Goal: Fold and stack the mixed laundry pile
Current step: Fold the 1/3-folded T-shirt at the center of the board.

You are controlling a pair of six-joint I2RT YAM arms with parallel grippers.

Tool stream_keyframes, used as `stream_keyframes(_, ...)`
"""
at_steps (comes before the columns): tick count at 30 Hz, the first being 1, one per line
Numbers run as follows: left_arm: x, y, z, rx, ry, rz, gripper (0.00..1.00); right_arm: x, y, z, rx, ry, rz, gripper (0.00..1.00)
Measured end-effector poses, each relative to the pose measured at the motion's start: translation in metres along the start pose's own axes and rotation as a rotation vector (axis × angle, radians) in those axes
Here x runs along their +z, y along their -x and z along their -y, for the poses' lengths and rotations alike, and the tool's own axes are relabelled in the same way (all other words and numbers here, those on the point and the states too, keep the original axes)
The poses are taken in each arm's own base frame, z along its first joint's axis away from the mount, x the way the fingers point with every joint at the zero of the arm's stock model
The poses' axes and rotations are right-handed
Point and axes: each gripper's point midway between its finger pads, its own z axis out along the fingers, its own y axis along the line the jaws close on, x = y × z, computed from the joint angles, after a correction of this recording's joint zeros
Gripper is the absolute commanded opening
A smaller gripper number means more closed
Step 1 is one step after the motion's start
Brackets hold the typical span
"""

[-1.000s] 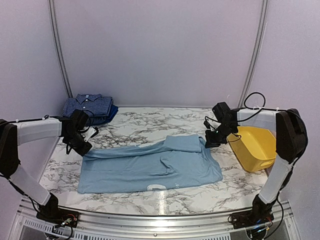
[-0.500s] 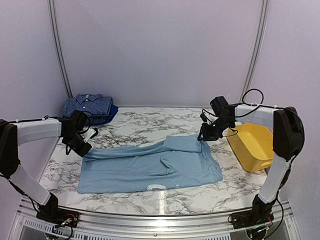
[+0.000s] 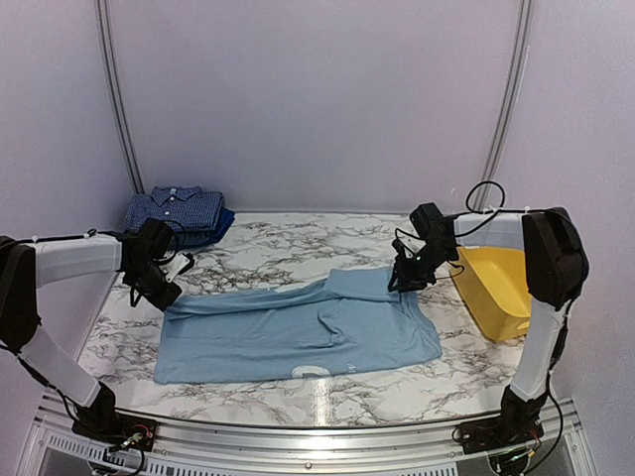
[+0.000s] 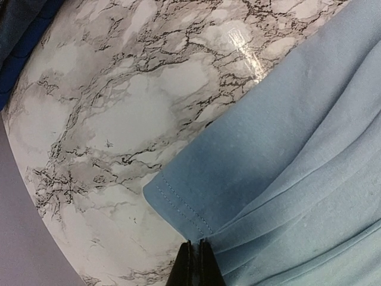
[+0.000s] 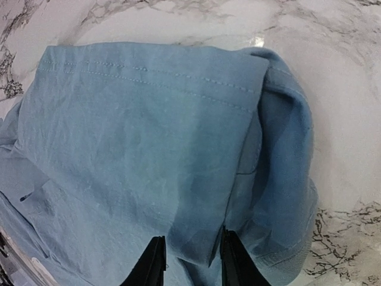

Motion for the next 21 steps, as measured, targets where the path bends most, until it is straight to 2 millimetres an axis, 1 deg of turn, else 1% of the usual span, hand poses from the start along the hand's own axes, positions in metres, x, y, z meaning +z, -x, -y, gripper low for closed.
stream_keyframes(3,0.002,0.001,0.0,0.0,0.0,-0.001,0.0,0.001,-0.002,0.0,0.002,0.005,-0.007,0.22)
stream_keyframes(6,0.004,0.001,0.0,0.0,-0.001,-0.003,0.0,0.004,-0.004,0.001,0.004,0.004,-0.014,0.25)
stream_keyframes(11,0.007,0.0,0.0,0.0,-0.003,-0.01,0.0,0.017,-0.012,0.008,0.018,-0.007,-0.055,0.28)
stream_keyframes(12,0.008,0.0,0.001,0.001,-0.003,-0.012,0.0,0.017,-0.012,0.008,0.018,-0.007,-0.056,0.25)
stream_keyframes(15,0.009,0.0,0.001,0.001,-0.004,-0.014,0.0,0.017,-0.012,0.008,0.016,-0.008,-0.056,0.02)
stream_keyframes(16,0.009,0.0,0.001,0.001,-0.004,-0.015,0.0,0.017,-0.012,0.008,0.016,-0.009,-0.058,0.0)
stream_keyframes(21,0.01,0.0,-0.001,-0.003,-0.002,-0.015,0.0,0.015,-0.011,0.008,0.02,-0.013,-0.062,0.0)
